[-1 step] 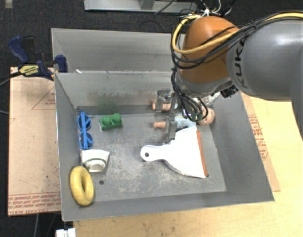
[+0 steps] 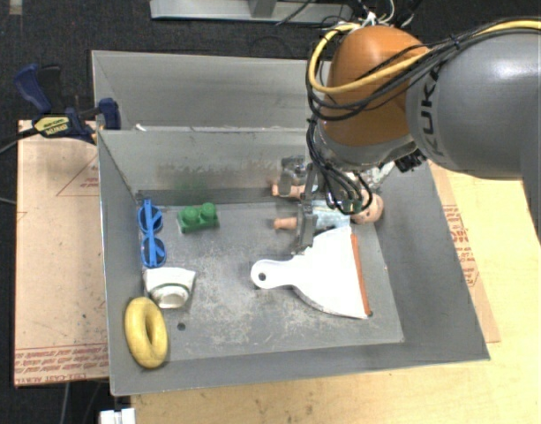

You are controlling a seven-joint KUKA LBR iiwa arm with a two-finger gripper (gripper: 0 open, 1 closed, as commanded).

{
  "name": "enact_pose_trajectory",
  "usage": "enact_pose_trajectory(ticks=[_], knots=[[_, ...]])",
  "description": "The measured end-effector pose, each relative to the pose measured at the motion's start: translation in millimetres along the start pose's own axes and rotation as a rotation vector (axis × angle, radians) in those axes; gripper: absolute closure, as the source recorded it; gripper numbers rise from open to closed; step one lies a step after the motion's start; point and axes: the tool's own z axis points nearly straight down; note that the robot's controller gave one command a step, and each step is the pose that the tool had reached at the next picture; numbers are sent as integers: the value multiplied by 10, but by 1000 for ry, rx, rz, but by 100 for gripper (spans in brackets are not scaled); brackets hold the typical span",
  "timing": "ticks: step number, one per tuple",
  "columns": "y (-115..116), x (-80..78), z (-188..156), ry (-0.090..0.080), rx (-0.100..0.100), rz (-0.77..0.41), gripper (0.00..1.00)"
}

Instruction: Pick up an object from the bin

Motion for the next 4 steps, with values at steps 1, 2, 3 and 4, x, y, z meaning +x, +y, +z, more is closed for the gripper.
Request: enact_pose_trajectory(ticks=[1,2,3,4], knots=[[-122,200,354,-5,-1,-56,0],[-186,371,966,-3,0,-124,0],[-484,335,1253,-3,-4,-145,100],[-478,335,1252,-3,-5,-146,100]])
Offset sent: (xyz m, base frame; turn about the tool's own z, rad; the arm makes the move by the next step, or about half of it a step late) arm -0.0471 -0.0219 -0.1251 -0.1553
